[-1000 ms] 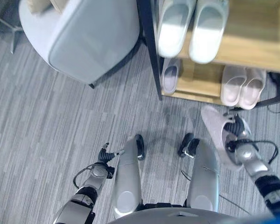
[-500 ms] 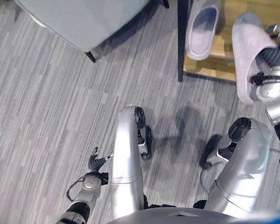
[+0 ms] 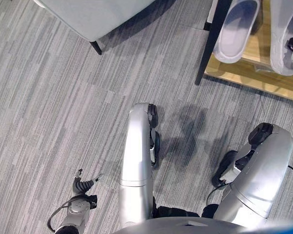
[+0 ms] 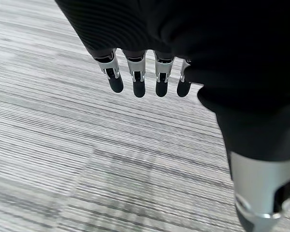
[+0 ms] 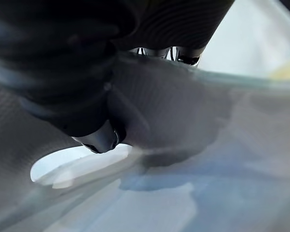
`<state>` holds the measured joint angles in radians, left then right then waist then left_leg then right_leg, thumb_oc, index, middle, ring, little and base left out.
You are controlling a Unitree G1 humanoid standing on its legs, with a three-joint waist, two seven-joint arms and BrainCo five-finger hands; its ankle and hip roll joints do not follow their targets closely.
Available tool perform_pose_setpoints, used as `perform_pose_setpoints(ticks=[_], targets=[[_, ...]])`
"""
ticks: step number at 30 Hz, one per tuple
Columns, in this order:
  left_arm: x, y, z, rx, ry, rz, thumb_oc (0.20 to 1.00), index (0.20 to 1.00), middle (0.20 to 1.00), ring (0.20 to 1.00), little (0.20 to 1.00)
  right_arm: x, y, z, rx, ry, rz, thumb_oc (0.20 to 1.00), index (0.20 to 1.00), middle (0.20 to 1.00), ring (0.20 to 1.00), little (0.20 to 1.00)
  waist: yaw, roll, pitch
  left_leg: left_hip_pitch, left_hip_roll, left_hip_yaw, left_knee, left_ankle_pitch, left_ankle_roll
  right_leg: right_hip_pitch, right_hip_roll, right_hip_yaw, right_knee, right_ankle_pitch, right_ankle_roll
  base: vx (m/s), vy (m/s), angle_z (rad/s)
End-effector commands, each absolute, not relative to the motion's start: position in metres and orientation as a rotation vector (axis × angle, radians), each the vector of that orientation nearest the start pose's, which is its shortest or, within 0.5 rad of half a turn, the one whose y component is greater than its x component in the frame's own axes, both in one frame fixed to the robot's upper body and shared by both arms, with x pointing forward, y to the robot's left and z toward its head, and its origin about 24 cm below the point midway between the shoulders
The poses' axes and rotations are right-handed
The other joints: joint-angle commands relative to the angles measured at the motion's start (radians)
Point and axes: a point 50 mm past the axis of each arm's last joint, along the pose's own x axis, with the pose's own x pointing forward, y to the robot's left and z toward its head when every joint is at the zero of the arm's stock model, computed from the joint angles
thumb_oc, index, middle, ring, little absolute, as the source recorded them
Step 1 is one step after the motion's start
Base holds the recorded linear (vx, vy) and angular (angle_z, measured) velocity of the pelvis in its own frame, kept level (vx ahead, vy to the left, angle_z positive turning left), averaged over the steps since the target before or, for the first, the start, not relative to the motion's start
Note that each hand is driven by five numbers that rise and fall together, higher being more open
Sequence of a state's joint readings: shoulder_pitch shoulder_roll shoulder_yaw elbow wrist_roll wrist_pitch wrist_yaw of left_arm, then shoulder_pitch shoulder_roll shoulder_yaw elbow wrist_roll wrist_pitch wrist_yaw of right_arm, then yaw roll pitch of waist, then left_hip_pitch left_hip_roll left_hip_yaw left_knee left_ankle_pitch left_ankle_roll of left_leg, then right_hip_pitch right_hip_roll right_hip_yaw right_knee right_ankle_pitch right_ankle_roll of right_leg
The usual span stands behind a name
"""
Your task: Arrange the slippers neatly on the shoe rack.
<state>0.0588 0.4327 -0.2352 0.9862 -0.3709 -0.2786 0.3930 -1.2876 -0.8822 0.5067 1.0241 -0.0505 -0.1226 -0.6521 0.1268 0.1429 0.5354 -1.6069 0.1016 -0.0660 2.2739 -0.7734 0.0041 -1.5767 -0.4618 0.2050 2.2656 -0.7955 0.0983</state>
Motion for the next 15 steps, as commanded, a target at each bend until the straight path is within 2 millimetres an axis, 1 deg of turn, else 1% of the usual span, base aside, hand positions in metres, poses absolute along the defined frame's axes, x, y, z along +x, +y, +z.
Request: perform_pose_setpoints(ticks=[1,2,5,7,11,12,13,14,15], targets=[[0.121,0.298,-0.113,0.392,0.766,0.491,1.0,1.0,1.0,1.0,1.0,0.353,-0.32,0.356,-0.972,-0.628,-0.937,0.2,0.2,0.2,0.2,0.2,0.036,0.021,-0.016,0.037,0.003,-0.064,-0.05,-0.029,-0.024,0.007,-0.012,0.012,-0.094,0.12,-0.092,0.0,0.0,0.0],[0.121,0.297,-0.113,0.39,0.766,0.491,1.0,1.0,1.0,1.0,1.0,0.354,-0.319,0.357,-0.973,-0.629,-0.936,0.2,0.2,0.2,0.2,0.2,0.035,0.022,-0.016,0.037,0.003,-0.064,-0.05,-0.029,-0.024,0.007,-0.012,0.012,-0.095,0.12,-0.092,0.0,0.0,0.0],[0.12,0.294,-0.115,0.383,0.774,0.477,1.0,1.0,1.0,1.0,1.0,0.357,-0.321,0.357,-1.06,-0.571,-0.955,0.2,0.2,0.2,0.2,0.2,0.039,0.013,-0.016,0.037,0.01,-0.059,-0.061,-0.035,-0.025,0.007,-0.012,0.012,-0.104,0.119,-0.094,0.0,0.001,0.01],[0.122,0.299,-0.114,0.393,0.78,0.485,1.0,1.0,1.0,1.0,1.0,0.359,-0.321,0.357,-1.073,-0.552,-0.961,0.2,0.2,0.2,0.2,0.2,0.033,0.006,-0.015,0.037,0.016,-0.059,-0.067,-0.037,-0.027,0.007,-0.011,0.015,-0.107,0.121,-0.095,0.02,-0.002,-0.02],[0.122,0.294,-0.117,0.396,0.791,0.46,1.0,1.0,1.0,1.0,1.0,0.36,-0.325,0.348,-1.003,-0.519,-0.982,0.2,0.2,0.2,0.2,0.2,0.026,0.008,-0.015,0.037,0.016,-0.056,-0.073,-0.035,-0.026,0.007,-0.007,0.016,-0.113,0.122,-0.095,0.0,0.0,0.0],[0.121,0.295,-0.117,0.369,0.792,0.483,1.0,1.0,1.0,1.0,1.0,0.36,-0.328,0.346,-0.999,-0.507,-0.991,1.0,1.0,1.0,1.0,1.0,0.026,0.009,-0.015,0.037,0.015,-0.056,-0.074,-0.036,-0.026,0.007,-0.008,0.015,-0.111,0.12,-0.096,0.0,0.0,0.0],[0.122,0.294,-0.117,0.328,0.791,0.505,1.0,1.0,1.0,1.0,1.0,0.359,-0.328,0.346,-0.961,-0.51,-0.997,1.0,1.0,1.0,1.0,1.0,0.025,0.009,-0.015,0.037,0.013,-0.057,-0.075,-0.035,-0.028,0.007,-0.008,0.016,-0.109,0.121,-0.096,0.0,0.0,0.0],[0.124,0.293,-0.117,0.29,0.788,0.515,1.0,1.0,1.0,1.0,1.0,0.36,-0.327,0.346,-0.88,-0.518,-0.998,1.0,1.0,1.0,1.0,1.0,0.026,0.012,-0.015,0.037,0.015,-0.056,-0.079,-0.029,-0.03,0.007,-0.012,0.011,-0.114,0.123,-0.098,0.0,0.0,0.0],[0.124,0.293,-0.117,0.286,0.788,0.512,1.0,1.0,1.0,1.0,1.0,0.361,-0.327,0.344,-0.845,-0.516,-0.999,1.0,1.0,1.0,1.0,1.0,0.026,0.014,-0.015,0.037,0.016,-0.057,-0.082,-0.028,-0.03,0.007,-0.011,0.01,-0.114,0.124,-0.096,0.0,0.0,0.0]])
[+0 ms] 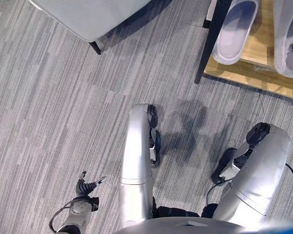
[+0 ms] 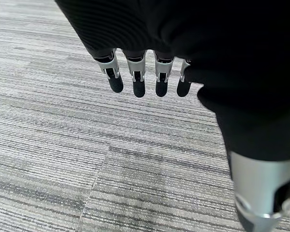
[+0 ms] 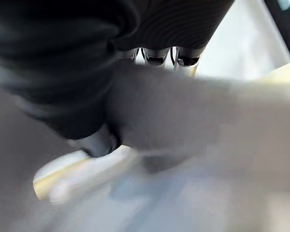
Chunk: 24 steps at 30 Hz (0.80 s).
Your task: Arrange the slippers neatly on the shoe rack.
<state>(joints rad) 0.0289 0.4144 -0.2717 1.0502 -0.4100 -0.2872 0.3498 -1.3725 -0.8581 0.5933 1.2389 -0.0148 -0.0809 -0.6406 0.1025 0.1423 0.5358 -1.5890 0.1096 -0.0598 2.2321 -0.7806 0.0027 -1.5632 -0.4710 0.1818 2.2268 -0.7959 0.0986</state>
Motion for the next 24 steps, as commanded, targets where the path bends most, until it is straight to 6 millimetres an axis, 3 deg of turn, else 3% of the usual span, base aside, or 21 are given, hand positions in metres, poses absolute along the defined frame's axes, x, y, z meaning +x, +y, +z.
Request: perform_pose_setpoints(ticks=[1,7,13,18,20,24], targets=[[0.126,0.294,-0.116,0.308,0.777,0.504,1.0,1.0,1.0,1.0,1.0,0.36,-0.327,0.345,-0.817,-0.52,-1.0,1.0,1.0,1.0,1.0,1.0,0.051,0.014,-0.016,0.019,0.01,-0.063,-0.042,-0.019,-0.031,-0.007,-0.004,0.029,-0.078,0.125,-0.096,0.0,0.0,0.0],[0.145,0.303,-0.099,0.359,0.684,0.46,1.0,1.0,1.0,1.0,1.0,0.366,-0.312,0.349,-0.745,-0.568,-0.945,1.0,1.0,1.0,1.0,1.0,0.055,0.002,-0.016,0.019,0.017,-0.056,-0.133,0.036,-0.038,-0.007,-0.01,-0.007,-0.164,0.163,-0.098,-0.06,-0.008,0.0],[0.133,0.3,-0.113,0.372,0.808,0.405,1.0,1.0,1.0,1.0,1.0,0.384,-0.298,0.319,-0.694,-0.445,-0.873,1.0,1.0,1.0,1.0,1.0,0.038,-0.015,-0.016,0.019,0.037,-0.079,-0.108,0.035,-0.037,-0.007,0.004,-0.006,-0.148,0.177,-0.097,-0.04,0.016,-0.05],[0.129,0.308,-0.115,0.432,0.867,0.358,1.0,1.0,1.0,1.0,1.0,0.388,-0.296,0.317,-0.71,-0.382,-0.83,1.0,1.0,1.0,1.0,1.0,0.03,-0.02,-0.016,0.019,0.04,-0.086,-0.12,0.055,-0.045,-0.007,0.01,0.0,-0.165,0.197,-0.092,-0.06,0.023,-0.04],[0.14,0.294,-0.116,0.429,0.839,0.327,1.0,1.0,1.0,1.0,1.0,0.391,-0.293,0.316,-0.724,-0.356,-0.824,1.0,1.0,1.0,1.0,1.0,0.031,-0.023,-0.016,0.019,0.039,-0.088,-0.121,0.054,-0.044,-0.007,0.01,-0.002,-0.162,0.197,-0.092,-0.02,0.007,0.0],[0.135,0.289,-0.123,0.439,0.898,0.33,1.0,1.0,1.0,1.0,1.0,0.396,-0.279,0.322,-0.658,-0.352,-0.811,1.0,1.0,1.0,1.0,1.0,0.027,-0.035,-0.016,0.019,0.043,-0.086,-0.104,0.043,-0.043,-0.007,0.02,0.019,-0.141,0.19,-0.087,0.0,0.0,0.0]])
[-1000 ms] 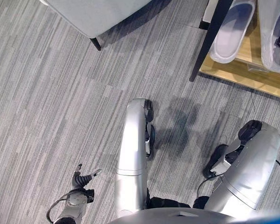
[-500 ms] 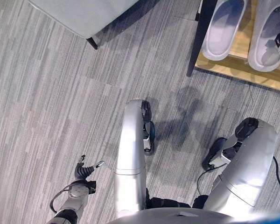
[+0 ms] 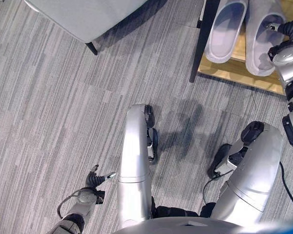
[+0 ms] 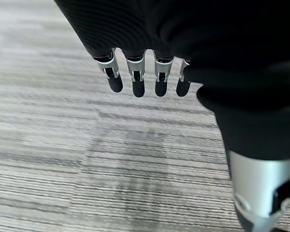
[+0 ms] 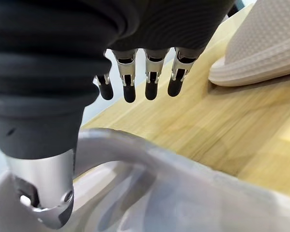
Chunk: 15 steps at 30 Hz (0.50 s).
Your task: Arrange the slippers neatly on the shoe rack.
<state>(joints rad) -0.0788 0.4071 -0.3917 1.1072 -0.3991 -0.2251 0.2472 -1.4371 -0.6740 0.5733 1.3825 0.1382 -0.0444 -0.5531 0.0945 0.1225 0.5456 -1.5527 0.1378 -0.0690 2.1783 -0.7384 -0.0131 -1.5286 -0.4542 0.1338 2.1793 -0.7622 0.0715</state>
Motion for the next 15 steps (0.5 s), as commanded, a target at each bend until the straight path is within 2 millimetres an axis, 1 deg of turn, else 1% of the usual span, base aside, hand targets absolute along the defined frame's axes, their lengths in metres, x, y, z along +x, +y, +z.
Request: perform_pose_setpoints(ticks=[1,2,3,5,6,7,8,10,12,13,15], targets=[[0.137,0.286,-0.126,0.477,0.92,0.321,1.0,1.0,1.0,1.0,1.0,0.401,-0.257,0.328,-0.493,-0.438,-0.766,1.0,1.0,1.0,1.0,1.0,0.023,-0.016,-0.026,-0.017,0.016,-0.078,-0.03,-0.013,-0.026,-0.041,0.008,0.075,-0.077,0.146,-0.058,0.0,0.0,0.0],[0.137,0.286,-0.126,0.478,0.92,0.321,1.0,1.0,1.0,1.0,1.0,0.401,-0.257,0.328,-0.493,-0.438,-0.766,1.0,1.0,1.0,1.0,1.0,0.023,-0.016,-0.026,-0.017,0.016,-0.078,-0.03,-0.013,-0.026,-0.041,0.008,0.076,-0.076,0.146,-0.058,0.0,0.0,0.0],[0.139,0.286,-0.125,0.456,0.918,0.349,1.0,1.0,1.0,1.0,1.0,0.401,-0.247,0.332,-0.449,-0.484,-0.749,1.0,1.0,1.0,1.0,1.0,0.019,-0.013,-0.026,-0.017,0.017,-0.077,-0.024,-0.015,-0.027,-0.041,0.011,0.078,-0.07,0.14,-0.057,0.0,0.0,0.0],[0.142,0.289,-0.123,0.447,0.904,0.377,1.0,1.0,1.0,1.0,1.0,0.402,-0.239,0.333,-0.411,-0.519,-0.712,1.0,1.0,1.0,1.0,1.0,0.014,-0.01,-0.026,-0.017,0.014,-0.079,-0.003,-0.019,-0.024,-0.041,0.014,0.084,-0.048,0.135,-0.056,0.0,0.0,0.0],[0.143,0.289,-0.122,0.446,0.901,0.38,1.0,1.0,1.0,1.0,1.0,0.402,-0.237,0.332,-0.406,-0.519,-0.704,1.0,1.0,1.0,1.0,1.0,0.012,-0.01,-0.026,-0.017,0.014,-0.079,0.005,-0.022,-0.024,-0.041,0.015,0.087,-0.04,0.131,-0.055,0.0,0.0,0.0],[0.155,0.284,-0.121,0.426,0.885,0.384,1.0,1.0,1.0,1.0,1.0,0.405,-0.223,0.327,-0.383,-0.536,-0.659,1.0,1.0,1.0,1.0,1.0,0.001,-0.015,-0.026,-0.017,0.012,-0.083,0.021,-0.025,-0.023,-0.041,0.018,0.09,-0.029,0.127,-0.054,0.01,-0.032,-0.05],[0.163,0.279,-0.119,0.419,0.861,0.374,1.0,1.0,1.0,1.0,1.0,0.406,-0.215,0.327,-0.355,-0.539,-0.642,1.0,1.0,1.0,1.0,1.0,-0.005,-0.017,-0.026,-0.017,0.011,-0.086,0.027,-0.027,-0.022,-0.041,0.02,0.093,-0.024,0.125,-0.054,-0.01,-0.047,-0.07],[0.158,0.277,-0.122,0.388,0.876,0.395,1.0,1.0,1.0,1.0,1.0,0.405,-0.22,0.327,-0.374,-0.531,-0.652,1.0,1.0,1.0,1.0,1.0,-0.012,-0.017,-0.026,-0.017,0.007,-0.089,0.05,-0.035,-0.024,-0.041,0.015,0.103,-0.001,0.112,-0.053,-0.01,-0.047,-0.07],[0.152,0.275,-0.125,0.37,0.892,0.38,1.0,1.0,1.0,1.0,1.0,0.402,-0.235,0.323,-0.432,-0.514,-0.683,1.0,1.0,1.0,1.0,1.0,-0.016,-0.014,-0.026,-0.017,0.001,-0.092,0.072,-0.043,-0.026,-0.041,0.016,0.115,0.024,0.103,-0.051,-0.01,-0.033,0.06],[0.146,0.274,-0.128,0.371,0.907,0.37,1.0,1.0,1.0,1.0,1.0,0.4,-0.238,0.32,-0.416,-0.527,-0.68,1.0,1.0,1.0,1.0,1.0,-0.02,-0.012,-0.026,-0.017,-0.001,-0.095,0.079,-0.044,-0.027,-0.041,0.016,0.118,0.033,0.099,-0.053,-0.02,-0.018,0.09],[0.141,0.276,-0.129,0.366,0.922,0.375,1.0,1.0,1.0,1.0,1.0,0.397,-0.235,0.319,-0.371,-0.575,-0.648,1.0,1.0,1.0,1.0,1.0,-0.025,-0.011,-0.026,-0.017,-0.001,-0.098,0.085,-0.046,-0.026,-0.041,0.018,0.118,0.039,0.095,-0.055,-0.01,-0.006,0.03]])
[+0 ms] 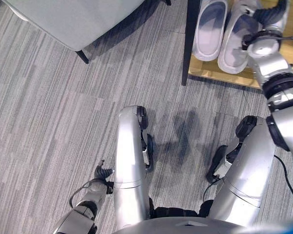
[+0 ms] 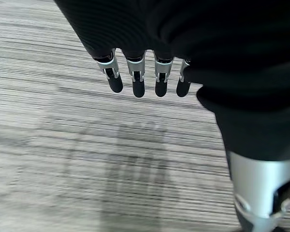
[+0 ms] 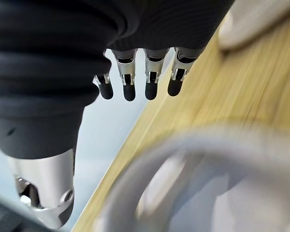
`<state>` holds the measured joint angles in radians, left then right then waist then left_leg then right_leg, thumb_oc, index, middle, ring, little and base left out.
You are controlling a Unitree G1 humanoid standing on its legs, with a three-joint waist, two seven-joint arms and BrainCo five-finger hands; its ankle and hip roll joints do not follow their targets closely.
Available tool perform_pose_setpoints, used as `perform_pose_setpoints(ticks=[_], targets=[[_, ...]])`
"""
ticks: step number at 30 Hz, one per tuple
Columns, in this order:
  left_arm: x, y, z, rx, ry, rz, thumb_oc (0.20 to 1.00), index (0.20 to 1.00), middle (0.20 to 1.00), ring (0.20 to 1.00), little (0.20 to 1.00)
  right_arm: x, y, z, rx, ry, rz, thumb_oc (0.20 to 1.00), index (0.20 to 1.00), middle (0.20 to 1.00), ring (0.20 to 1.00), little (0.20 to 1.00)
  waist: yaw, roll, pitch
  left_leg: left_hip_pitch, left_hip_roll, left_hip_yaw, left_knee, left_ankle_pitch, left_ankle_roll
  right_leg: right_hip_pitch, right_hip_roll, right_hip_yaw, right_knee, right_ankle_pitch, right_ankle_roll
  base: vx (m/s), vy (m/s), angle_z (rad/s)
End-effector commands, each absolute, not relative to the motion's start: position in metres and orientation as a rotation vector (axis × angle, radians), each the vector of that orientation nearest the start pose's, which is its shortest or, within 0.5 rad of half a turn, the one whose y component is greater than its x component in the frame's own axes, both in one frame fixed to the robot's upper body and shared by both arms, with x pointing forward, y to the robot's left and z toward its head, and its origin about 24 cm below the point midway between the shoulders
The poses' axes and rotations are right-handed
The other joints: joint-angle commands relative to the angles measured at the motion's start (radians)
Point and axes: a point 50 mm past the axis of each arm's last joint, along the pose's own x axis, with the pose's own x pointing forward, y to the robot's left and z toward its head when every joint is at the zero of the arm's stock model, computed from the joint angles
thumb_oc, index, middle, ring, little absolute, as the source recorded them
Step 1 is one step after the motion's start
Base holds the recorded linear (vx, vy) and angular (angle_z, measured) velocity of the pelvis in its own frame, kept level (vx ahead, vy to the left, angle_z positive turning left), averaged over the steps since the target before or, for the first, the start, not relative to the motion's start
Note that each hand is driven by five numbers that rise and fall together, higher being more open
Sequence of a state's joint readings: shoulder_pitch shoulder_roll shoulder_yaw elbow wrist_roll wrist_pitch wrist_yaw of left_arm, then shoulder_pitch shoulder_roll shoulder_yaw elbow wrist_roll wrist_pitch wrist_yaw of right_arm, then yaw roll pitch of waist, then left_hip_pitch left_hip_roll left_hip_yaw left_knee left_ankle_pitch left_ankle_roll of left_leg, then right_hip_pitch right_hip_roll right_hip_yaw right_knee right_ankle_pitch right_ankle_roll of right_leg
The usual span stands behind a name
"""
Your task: Arrange the slippers neatly on the shoe rack.
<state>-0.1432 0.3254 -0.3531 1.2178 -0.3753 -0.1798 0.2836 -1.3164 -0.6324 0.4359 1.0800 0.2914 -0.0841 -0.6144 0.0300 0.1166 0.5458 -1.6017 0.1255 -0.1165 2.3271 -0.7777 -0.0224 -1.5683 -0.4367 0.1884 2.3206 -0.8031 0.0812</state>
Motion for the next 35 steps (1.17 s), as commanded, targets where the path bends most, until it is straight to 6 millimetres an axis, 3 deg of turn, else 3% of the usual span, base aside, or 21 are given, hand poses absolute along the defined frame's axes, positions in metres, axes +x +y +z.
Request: perform_pose_setpoints(ticks=[1,4,7,9,10,12,13,14,15,16,19,21,23,24,26,27,28,30,31,33,35], targets=[[0.14,0.276,-0.13,0.363,0.928,0.378,1.0,1.0,1.0,1.0,1.0,0.393,-0.232,0.32,-0.315,-0.629,-0.618,1.0,1.0,1.0,1.0,1.0,0.035,-0.005,-0.026,0.032,0.009,-0.053,-0.063,-0.003,-0.015,-0.002,0.002,0.063,-0.106,0.137,-0.065,0.0,-0.002,-0.04],[0.147,0.272,-0.128,0.37,0.906,0.367,1.0,1.0,1.0,1.0,1.0,0.372,-0.233,0.326,-0.255,-0.794,-0.608,1.0,1.0,1.0,1.0,1.0,0.031,-0.015,-0.036,0.032,0.009,-0.048,-0.111,0.019,-0.013,-0.002,0.004,0.046,-0.156,0.156,-0.061,0.01,-0.01,-0.05],[0.158,0.27,-0.125,0.363,0.88,0.369,1.0,1.0,1.0,1.0,1.0,0.354,-0.241,0.308,-0.207,-0.846,-0.626,1.0,1.0,1.0,1.0,1.0,0.041,-0.04,-0.12,0.033,0.022,-0.021,-0.258,0.055,-0.012,-0.001,0.0,-0.004,-0.3,0.195,-0.057,-0.05,-0.012,-0.16],[0.169,0.261,-0.123,0.358,0.852,0.349,1.0,1.0,1.0,1.0,1.0,0.334,-0.257,0.267,-0.173,-0.819,-0.672,1.0,1.0,1.0,1.0,1.0,0.034,-0.058,-0.179,0.089,0.034,0.01,-0.425,0.118,-0.012,0.075,-0.011,-0.09,-0.472,0.237,-0.051,-0.11,0.037,-0.07],[0.172,0.254,-0.124,0.341,0.846,0.334,1.0,1.0,1.0,1.0,1.0,0.324,-0.267,0.234,-0.205,-0.75,-0.708,1.0,1.0,1.0,1.0,1.0,0.022,-0.07,-0.2,0.163,0.046,0.023,-0.537,0.155,-0.01,0.156,-0.017,-0.151,-0.582,0.263,-0.046,-0.08,0.055,-0.1],[0.174,0.251,-0.124,0.333,0.845,0.325,1.0,1.0,1.0,1.0,1.0,0.319,-0.267,0.219,-0.258,-0.716,-0.731,1.0,1.0,1.0,1.0,1.0,0.019,-0.072,-0.204,0.22,0.054,0.03,-0.611,0.178,-0.008,0.215,-0.014,-0.181,-0.653,0.285,-0.043,-0.06,0.062,-0.11],[0.178,0.246,-0.123,0.306,0.833,0.325,1.0,1.0,1.0,1.0,1.0,0.312,-0.271,0.183,-0.348,-0.603,-0.761,1.0,1.0,1.0,1.0,1.0,0.002,-0.083,-0.213,0.304,0.065,0.051,-0.714,0.21,-0.009,0.299,-0.01,-0.222,-0.761,0.311,-0.038,-0.12,0.084,-0.53],[0.178,0.237,-0.126,0.264,0.844,0.311,1.0,1.0,1.0,1.0,1.0,0.298,-0.266,0.12,-0.44,-0.374,-0.699,1.0,1.0,1.0,1.0,1.0,-0.024,-0.108,-0.218,0.469,0.072,0.072,-0.917,0.272,-0.017,0.472,0.0,-0.284,-0.959,0.364,-0.028,-0.11,0.053,-0.37],[0.177,0.237,-0.126,0.265,0.846,0.311,1.0,1.0,1.0,1.0,1.0,0.297,-0.266,0.12,-0.441,-0.372,-0.699,1.0,1.0,1.0,1.0,1.0,-0.024,-0.107,-0.215,0.481,0.071,0.073,-0.928,0.277,-0.017,0.485,0.001,-0.288,-0.969,0.368,-0.029,-0.1,0.013,-0.06],[0.176,0.231,-0.129,0.266,0.853,0.283,1.0,1.0,1.0,1.0,1.0,0.286,-0.267,0.087,-0.498,-0.237,-0.653,1.0,1.0,1.0,1.0,1.0,-0.036,-0.124,-0.225,0.569,0.075,0.092,-1.049,0.316,-0.026,0.58,0.005,-0.322,-1.09,0.401,-0.019,-0.04,-0.01,0.42],[0.169,0.227,-0.133,0.269,0.883,0.253,1.0,1.0,1.0,1.0,1.0,0.263,-0.267,0.034,-0.513,-0.014,-0.593,1.0,1.0,1.0,1.0,1.0,-0.049,-0.137,-0.237,0.748,0.053,0.124,-1.267,0.383,-0.034,0.767,0.022,-0.382,-1.311,0.481,-0.002,0.02,0.003,0.04],[0.152,0.226,-0.142,0.244,0.949,0.251,1.0,1.0,1.0,1.0,1.0,0.233,-0.267,-0.024,-0.501,0.253,-0.555,1.0,1.0,1.0,1.0,1.0,-0.056,-0.143,-0.265,0.935,0.036,0.15,-1.46,0.435,-0.034,0.949,0.05,-0.441,-1.48,0.541,0.031,0.19,0.025,-0.02],[0.137,0.226,-0.148,0.232,1.013,0.247,1.0,1.0,1.0,1.0,1.0,0.211,-0.265,-0.056,-0.477,0.412,-0.535,1.0,1.0,1.0,1.0,1.0,-0.056,-0.148,-0.291,1.057,0.028,0.166,-1.581,0.462,-0.033,1.063,0.072,-0.465,-1.577,0.567,0.04,0.24,-0.006,0.05],[0.122,0.223,-0.154,0.242,1.06,0.23,1.0,1.0,1.0,1.0,1.0,0.185,-0.267,-0.088,-0.468,0.601,-0.535,1.0,1.0,1.0,1.0,1.0,-0.054,-0.151,-0.324,1.161,0.014,0.187,-1.714,0.53,-0.043,1.176,0.086,-0.507,-1.702,0.623,0.044,0.28,-0.026,-0.02],[0.106,0.221,-0.16,0.238,1.116,0.213,1.0,1.0,1.0,1.0,1.0,0.157,-0.27,-0.111,-0.49,0.76,-0.522,1.0,1.0,1.0,1.0,1.0,-0.05,-0.15,-0.342,1.28,0.005,0.205,-1.841,0.567,-0.045,1.282,0.111,-0.524,-1.815,0.665,0.051,0.3,-0.053,-0.01],[0.088,0.22,-0.165,0.268,1.188,0.172,1.0,1.0,1.0,1.0,1.0,0.11,-0.276,-0.137,-0.477,1.016,-0.53,1.0,1.0,1.0,1.0,1.0,-0.039,-0.139,-0.392,1.429,-0.008,0.23,-2.033,0.634,-0.056,1.407,0.134,-0.545,-1.985,0.725,0.065,0.28,-0.06,-0.03],[0.088,0.22,-0.165,0.268,1.188,0.172,1.0,1.0,1.0,1.0,1.0,0.11,-0.276,-0.137,-0.477,1.016,-0.53,1.0,1.0,1.0,1.0,1.0,-0.04,-0.139,-0.393,1.43,-0.009,0.229,-2.038,0.638,-0.056,1.409,0.134,-0.546,-1.989,0.727,0.065,0.25,-0.056,-0.15],[0.073,0.215,-0.169,0.304,1.241,0.119,1.0,1.0,1.0,1.0,1.0,0.069,-0.28,-0.15,-0.468,1.203,-0.519,1.0,1.0,1.0,1.0,1.0,-0.035,-0.129,-0.433,1.547,-0.022,0.248,-2.198,0.693,-0.064,1.505,0.161,-0.56,-2.128,0.78,0.078,0.13,-0.04,-0.1],[0.073,0.215,-0.169,0.304,1.241,0.119,1.0,1.0,1.0,1.0,1.0,0.069,-0.28,-0.15,-0.468,1.203,-0.519,1.0,1.0,1.0,1.0,1.0,-0.036,-0.129,-0.435,1.546,-0.023,0.247,-2.201,0.697,-0.064,1.505,0.161,-0.561,-2.131,0.782,0.078,0.17,-0.049,0.05],[0.073,0.218,-0.169,0.292,1.25,0.124,1.0,1.0,1.0,1.0,1.0,0.034,-0.281,-0.156,-0.406,1.349,-0.544,1.0,1.0,1.0,1.0,1.0,-0.033,-0.117,-0.504,1.678,-0.023,0.278,-2.389,0.762,-0.071,1.621,0.202,-0.577,-2.302,0.829,0.095,0.17,-0.078,0.02],[0.076,0.216,-0.169,0.28,1.243,0.115,1.0,1.0,1.0,1.0,1.0,0.033,-0.28,-0.157,-0.372,1.361,-0.54,1.0,1.0,1.0,1.0,1.0,-0.032,-0.114,-0.52,1.7,-0.019,0.285,-2.414,0.771,-0.076,1.654,0.213,-0.584,-2.348,0.84,0.096,0.07,-0.083,-0.18]])
